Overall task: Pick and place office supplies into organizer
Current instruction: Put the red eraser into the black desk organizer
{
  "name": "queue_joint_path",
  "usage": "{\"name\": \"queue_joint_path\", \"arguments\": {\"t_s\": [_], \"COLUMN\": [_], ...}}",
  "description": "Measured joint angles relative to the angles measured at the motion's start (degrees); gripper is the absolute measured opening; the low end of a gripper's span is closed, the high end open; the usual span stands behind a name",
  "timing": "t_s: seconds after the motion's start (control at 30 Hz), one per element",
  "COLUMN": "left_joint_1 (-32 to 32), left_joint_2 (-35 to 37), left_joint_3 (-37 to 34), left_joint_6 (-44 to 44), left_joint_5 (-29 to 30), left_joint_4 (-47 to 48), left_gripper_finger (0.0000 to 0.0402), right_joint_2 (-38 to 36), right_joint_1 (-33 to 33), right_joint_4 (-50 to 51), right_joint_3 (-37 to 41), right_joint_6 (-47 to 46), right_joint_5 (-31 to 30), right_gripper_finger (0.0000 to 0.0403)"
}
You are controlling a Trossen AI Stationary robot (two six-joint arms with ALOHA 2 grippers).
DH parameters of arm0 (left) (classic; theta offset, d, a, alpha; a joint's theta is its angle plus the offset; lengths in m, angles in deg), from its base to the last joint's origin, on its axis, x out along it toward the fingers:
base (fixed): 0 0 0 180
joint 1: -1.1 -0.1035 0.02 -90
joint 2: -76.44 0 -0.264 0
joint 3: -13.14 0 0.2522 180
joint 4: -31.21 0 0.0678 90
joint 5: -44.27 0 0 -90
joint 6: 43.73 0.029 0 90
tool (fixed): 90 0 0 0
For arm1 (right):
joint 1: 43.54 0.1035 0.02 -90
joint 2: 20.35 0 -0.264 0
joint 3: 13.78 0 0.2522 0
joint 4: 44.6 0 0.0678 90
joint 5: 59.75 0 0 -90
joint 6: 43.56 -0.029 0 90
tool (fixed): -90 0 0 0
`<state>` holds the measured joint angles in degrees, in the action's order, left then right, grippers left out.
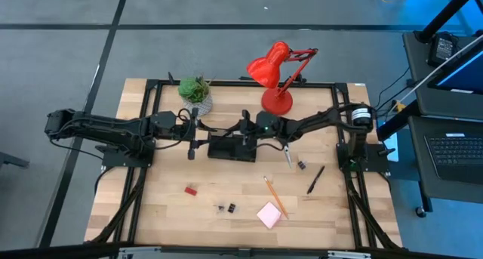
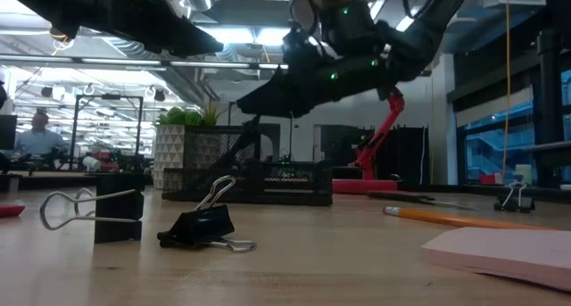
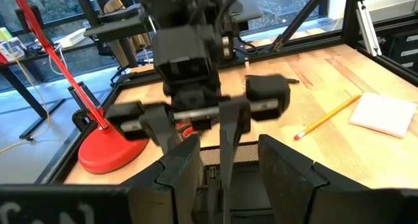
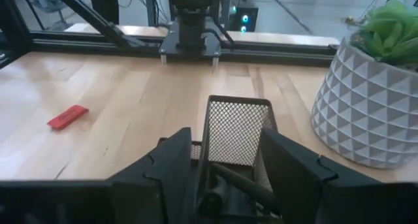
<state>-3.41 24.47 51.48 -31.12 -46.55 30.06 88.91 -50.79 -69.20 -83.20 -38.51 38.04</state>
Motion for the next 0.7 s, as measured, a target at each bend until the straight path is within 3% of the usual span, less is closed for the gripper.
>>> {"name": "queue_joint_path", "arguments": {"t_s": [0.23, 0.4, 0.57, 0.7], "left_joint_1": [0.04, 2.96, 8.27, 13.17], "left_joint_2": [0.0, -0.12, -1.53, -3.21], "left_joint_3": [0.0, 0.04, 0.04, 0.04], "left_joint_6": [0.49, 3.41, 2.13, 3.0], "left_joint_5": [-0.31, -0.44, -0.46, -0.44], "left_joint_4": [0.52, 8.22, 9.71, 10.01], "left_gripper_finger": [0.015, 0.015, 0.015, 0.015], "right_joint_2": [-7.4, -14.81, -23.66, -30.89], "right_joint_1": [0.0, 0.01, 0.02, -0.59], "right_joint_4": [14.03, 29.58, 30.01, 23.73], "right_joint_3": [-0.06, 0.07, 6.43, 15.37], "right_joint_6": [-0.03, 0.17, 0.33, 0.09], "right_joint_5": [0.04, 0.24, 0.27, 0.23], "right_gripper_finger": [0.0188, 0.0188, 0.0188, 0.0188]}}
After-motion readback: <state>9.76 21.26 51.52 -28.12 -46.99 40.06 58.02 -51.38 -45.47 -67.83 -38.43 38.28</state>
